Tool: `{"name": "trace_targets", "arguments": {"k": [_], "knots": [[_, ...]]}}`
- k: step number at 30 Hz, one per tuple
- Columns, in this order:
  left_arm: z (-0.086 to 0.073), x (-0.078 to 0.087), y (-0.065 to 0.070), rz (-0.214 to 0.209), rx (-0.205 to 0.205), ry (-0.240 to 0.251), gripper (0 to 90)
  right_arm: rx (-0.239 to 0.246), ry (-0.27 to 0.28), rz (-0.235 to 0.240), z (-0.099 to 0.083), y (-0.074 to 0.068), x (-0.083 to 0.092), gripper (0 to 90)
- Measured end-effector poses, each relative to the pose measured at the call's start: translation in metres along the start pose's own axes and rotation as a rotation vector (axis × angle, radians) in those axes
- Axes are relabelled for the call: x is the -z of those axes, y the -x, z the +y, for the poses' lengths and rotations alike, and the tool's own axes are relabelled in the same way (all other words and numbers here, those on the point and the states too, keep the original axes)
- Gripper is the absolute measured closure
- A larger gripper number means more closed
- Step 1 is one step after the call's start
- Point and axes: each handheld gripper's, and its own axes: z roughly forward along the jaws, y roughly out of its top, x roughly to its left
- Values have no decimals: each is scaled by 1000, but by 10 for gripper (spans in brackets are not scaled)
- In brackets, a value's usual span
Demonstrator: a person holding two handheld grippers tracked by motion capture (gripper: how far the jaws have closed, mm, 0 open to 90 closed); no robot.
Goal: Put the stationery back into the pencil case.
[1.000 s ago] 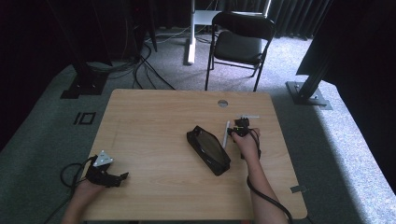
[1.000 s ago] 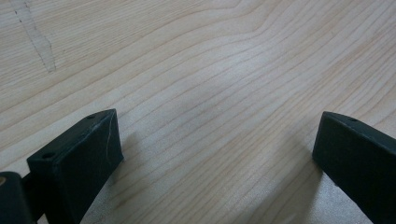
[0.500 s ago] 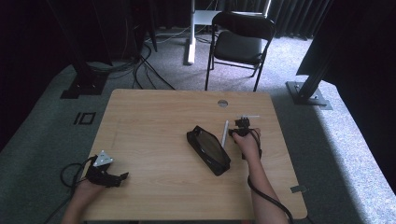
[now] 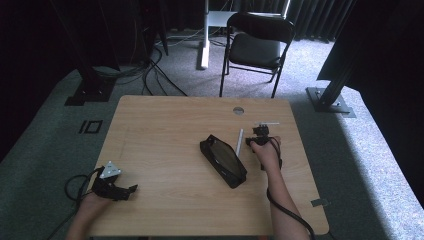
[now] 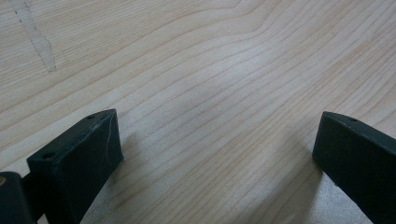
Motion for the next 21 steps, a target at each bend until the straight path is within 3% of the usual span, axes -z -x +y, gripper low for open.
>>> {"name": "trace_targets", "arguments": {"k": [10,21], "knots": [[0,0,0,0,0,0,16,63,60,61,8,-14,29,682],[0,0,0,0,0,0,16,166,116,189,13,-55,65,683]]}}
